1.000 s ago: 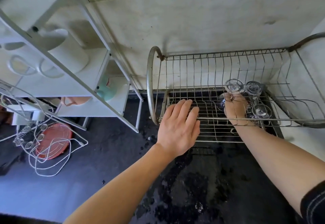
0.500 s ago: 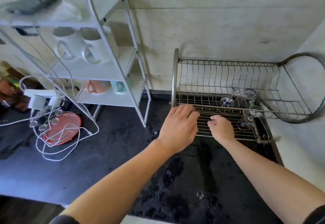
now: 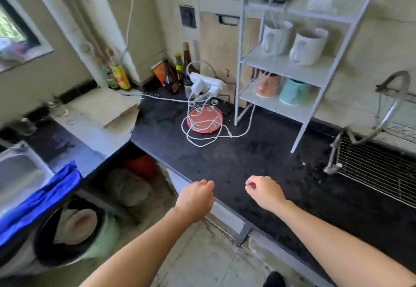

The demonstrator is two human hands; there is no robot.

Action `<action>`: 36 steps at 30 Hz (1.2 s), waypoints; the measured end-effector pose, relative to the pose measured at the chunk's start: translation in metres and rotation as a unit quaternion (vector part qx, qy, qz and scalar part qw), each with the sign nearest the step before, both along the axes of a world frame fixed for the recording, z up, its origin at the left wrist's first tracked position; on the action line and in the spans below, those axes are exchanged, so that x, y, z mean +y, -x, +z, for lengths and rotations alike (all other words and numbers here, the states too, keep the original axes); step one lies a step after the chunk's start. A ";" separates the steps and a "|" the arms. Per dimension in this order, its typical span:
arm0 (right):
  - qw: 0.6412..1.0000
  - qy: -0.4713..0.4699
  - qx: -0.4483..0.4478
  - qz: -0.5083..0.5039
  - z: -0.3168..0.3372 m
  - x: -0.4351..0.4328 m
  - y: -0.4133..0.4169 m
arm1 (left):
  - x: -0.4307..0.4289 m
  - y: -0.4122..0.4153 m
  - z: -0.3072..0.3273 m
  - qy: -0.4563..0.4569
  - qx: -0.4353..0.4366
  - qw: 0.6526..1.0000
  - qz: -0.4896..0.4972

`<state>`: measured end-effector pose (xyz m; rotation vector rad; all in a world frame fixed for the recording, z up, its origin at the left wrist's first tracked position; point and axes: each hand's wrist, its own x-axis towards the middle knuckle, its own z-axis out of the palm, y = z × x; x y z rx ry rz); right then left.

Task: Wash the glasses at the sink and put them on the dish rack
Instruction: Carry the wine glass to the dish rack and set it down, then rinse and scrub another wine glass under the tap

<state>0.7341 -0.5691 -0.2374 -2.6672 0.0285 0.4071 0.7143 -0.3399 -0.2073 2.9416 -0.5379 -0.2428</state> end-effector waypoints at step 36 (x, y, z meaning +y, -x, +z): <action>0.943 -0.052 0.047 0.324 -0.011 0.635 -0.298 | 0.534 -0.081 -0.016 0.085 0.029 0.833 0.545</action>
